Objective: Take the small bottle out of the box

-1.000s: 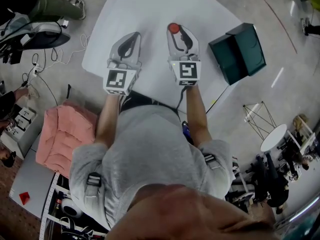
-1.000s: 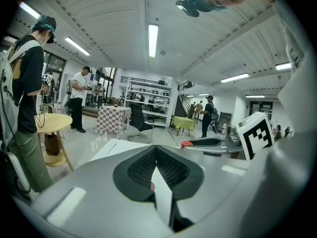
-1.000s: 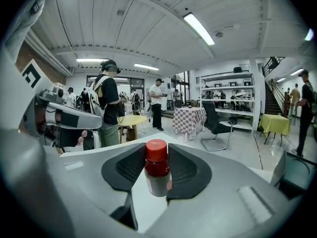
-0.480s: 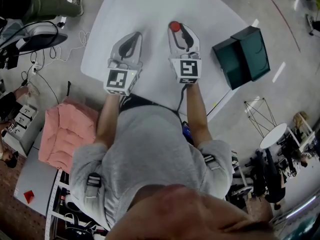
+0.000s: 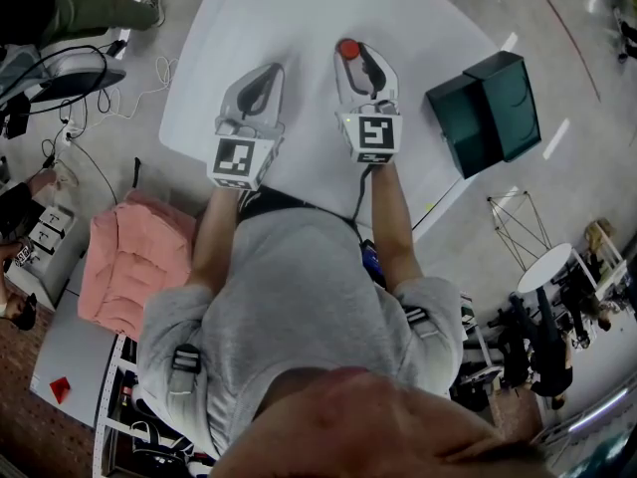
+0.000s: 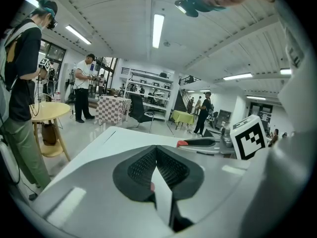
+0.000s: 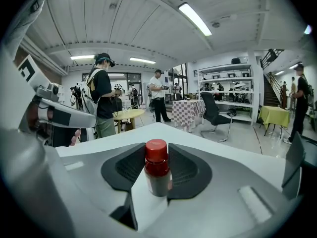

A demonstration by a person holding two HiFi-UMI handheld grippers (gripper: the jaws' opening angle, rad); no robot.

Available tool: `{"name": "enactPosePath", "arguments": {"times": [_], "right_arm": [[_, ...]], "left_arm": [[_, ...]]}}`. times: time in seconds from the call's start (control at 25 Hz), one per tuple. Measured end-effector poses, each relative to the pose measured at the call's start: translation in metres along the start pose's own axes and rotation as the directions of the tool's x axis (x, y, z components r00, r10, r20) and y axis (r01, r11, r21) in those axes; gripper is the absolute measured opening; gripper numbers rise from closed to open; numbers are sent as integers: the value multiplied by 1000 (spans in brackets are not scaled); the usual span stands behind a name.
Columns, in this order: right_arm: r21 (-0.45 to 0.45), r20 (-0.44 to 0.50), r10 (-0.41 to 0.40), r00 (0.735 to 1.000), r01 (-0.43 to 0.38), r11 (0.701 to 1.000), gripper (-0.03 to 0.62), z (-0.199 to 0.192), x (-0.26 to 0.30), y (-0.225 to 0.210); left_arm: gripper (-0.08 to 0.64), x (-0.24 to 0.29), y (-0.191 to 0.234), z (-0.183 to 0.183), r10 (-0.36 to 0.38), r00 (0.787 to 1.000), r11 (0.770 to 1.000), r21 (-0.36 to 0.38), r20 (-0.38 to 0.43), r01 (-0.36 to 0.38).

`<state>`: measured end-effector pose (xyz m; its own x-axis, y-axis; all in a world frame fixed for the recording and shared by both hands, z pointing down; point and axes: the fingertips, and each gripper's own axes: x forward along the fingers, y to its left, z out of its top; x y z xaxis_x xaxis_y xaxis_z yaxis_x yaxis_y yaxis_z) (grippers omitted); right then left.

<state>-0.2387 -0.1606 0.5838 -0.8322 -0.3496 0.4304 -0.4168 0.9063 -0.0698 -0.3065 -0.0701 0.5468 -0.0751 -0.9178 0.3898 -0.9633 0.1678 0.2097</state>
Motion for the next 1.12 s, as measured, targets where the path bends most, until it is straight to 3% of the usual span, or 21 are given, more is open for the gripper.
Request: {"name": "enactPosePath", "arguments": {"times": [0.36, 0.76, 1.12], "right_arm": [[30, -2, -8, 1000, 8, 1000, 179, -2, -6, -4], [21, 47, -35, 998, 34, 999, 176, 17, -31, -7], [-3, 106, -61, 992, 62, 998, 146, 42, -81, -9]], "left_arm": [[11, -4, -14, 11, -23, 999, 1000, 11, 26, 23], [12, -26, -23, 31, -20, 996, 1000, -6, 83, 20], [12, -54, -46, 56, 0, 989, 997, 72, 146, -10]]}}
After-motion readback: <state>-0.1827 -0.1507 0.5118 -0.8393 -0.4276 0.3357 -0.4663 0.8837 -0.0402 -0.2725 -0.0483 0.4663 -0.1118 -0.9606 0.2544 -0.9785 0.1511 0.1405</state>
